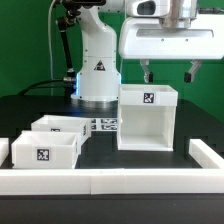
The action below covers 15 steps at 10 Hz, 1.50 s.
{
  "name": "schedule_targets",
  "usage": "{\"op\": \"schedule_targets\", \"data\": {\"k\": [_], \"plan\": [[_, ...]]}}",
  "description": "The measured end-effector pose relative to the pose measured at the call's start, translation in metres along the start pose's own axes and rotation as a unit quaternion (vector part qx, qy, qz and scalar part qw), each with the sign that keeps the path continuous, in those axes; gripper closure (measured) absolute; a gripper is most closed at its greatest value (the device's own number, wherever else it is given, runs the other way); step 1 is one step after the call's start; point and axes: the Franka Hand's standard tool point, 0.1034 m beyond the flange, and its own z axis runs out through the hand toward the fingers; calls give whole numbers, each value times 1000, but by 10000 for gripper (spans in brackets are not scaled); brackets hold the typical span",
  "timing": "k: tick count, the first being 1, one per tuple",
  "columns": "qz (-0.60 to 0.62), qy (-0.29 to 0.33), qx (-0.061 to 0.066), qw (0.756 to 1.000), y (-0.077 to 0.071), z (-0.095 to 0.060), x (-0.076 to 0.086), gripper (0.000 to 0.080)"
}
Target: Assemble drawer
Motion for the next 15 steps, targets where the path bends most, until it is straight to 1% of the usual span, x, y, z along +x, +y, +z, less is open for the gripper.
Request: {"op": "schedule_targets", "data": {"k": [2,5,6,7,8,9,10,11,12,13,15], "plan": [[0,-3,3,1000,-2,13,-10,150],[0,-14,3,1000,-3,29,-15,150],[0,-17,3,1000,-3,32,-16,150],[-1,-19,3,1000,-5,35,-17,273],[-2,-20,3,1000,-5,35,-17,416],[-2,-20,3,1000,-5,35,-17,416],[-2,-20,3,1000,-5,35,-17,552],[-2,-20,3,1000,-5,35,-17,552],[-2,-21,3,1000,-5,36,-17,735],[-2,-20,3,1000,-5,36,-17,764],[-2,-20,3,1000,-5,36,-17,764]]}}
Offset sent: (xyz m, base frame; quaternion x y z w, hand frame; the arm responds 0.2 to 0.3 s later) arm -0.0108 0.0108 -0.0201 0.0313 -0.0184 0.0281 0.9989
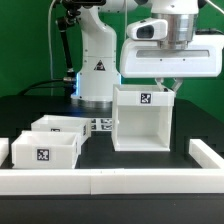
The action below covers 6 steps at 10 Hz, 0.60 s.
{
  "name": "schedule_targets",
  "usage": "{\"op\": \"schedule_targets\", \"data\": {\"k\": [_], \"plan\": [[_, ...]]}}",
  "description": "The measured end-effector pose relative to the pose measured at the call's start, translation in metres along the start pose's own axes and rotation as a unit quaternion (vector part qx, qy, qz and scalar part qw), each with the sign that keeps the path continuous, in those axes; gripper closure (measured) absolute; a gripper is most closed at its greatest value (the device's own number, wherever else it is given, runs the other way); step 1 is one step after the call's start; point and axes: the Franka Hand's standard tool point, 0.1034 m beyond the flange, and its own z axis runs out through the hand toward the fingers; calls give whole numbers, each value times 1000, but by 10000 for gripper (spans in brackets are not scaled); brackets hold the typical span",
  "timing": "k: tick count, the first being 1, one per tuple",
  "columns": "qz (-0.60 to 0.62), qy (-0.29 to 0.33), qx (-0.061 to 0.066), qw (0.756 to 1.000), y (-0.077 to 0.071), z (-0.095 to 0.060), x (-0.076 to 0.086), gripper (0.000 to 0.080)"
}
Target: Assemble drawer
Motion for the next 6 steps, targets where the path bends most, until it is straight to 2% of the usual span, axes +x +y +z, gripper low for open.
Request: {"op": "schedule_targets", "data": {"k": [4,6], "plan": [[-5,1,0,1000,1,0,2,763],[-17,10,5,1000,5,-3,23,763]]}}
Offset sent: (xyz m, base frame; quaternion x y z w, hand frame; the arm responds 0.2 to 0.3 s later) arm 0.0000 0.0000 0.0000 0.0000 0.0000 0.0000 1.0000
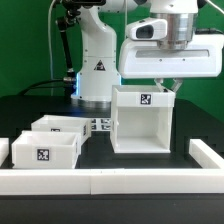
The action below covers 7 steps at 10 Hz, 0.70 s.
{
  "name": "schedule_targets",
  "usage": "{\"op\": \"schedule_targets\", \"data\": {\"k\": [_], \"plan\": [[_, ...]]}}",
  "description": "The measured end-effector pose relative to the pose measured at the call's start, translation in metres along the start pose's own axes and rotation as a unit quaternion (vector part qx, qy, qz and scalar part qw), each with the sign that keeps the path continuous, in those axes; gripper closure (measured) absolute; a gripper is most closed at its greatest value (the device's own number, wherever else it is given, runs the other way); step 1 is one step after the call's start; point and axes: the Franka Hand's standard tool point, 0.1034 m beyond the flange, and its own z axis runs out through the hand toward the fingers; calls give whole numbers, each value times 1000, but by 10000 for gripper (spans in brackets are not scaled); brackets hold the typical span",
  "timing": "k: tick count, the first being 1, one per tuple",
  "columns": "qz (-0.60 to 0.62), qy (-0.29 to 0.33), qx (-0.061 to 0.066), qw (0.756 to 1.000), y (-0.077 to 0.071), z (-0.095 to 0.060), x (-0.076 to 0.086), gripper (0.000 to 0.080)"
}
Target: Assemble drawer
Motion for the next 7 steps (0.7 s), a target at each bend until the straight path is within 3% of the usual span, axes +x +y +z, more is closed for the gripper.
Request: {"op": "schedule_targets", "data": {"k": [5,7], "plan": [[-21,31,8,999,7,-7,66,762],[-24,48,12,998,3,-9,90,762]]}}
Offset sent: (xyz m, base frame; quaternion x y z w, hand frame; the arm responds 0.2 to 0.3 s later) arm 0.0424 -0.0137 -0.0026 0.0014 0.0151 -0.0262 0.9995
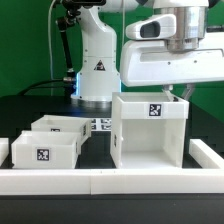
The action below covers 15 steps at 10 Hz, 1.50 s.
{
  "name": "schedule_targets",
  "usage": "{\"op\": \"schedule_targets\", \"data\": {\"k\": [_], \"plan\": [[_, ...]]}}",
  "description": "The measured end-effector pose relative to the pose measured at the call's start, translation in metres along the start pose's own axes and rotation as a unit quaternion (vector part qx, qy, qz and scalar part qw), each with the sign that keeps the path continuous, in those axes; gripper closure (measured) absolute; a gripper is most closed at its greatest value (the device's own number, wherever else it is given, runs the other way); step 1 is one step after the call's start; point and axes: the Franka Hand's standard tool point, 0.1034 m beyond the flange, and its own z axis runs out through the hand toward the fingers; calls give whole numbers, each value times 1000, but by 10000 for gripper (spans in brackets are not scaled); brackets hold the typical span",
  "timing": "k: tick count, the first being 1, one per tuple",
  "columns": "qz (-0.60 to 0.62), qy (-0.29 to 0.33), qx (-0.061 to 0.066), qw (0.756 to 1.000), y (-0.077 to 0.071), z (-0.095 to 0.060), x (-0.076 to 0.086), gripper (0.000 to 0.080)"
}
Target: Assemble drawer
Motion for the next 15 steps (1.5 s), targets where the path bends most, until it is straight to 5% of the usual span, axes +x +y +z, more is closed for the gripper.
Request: {"op": "schedule_targets", "data": {"k": [3,7,11,15], "plan": [[-3,32,4,999,-5,0,24,762],[9,36,6,999,-5,-1,27,762],[125,46,13,991,-9,1,31,762],[287,61,25,956,2,-1,53,760]]}}
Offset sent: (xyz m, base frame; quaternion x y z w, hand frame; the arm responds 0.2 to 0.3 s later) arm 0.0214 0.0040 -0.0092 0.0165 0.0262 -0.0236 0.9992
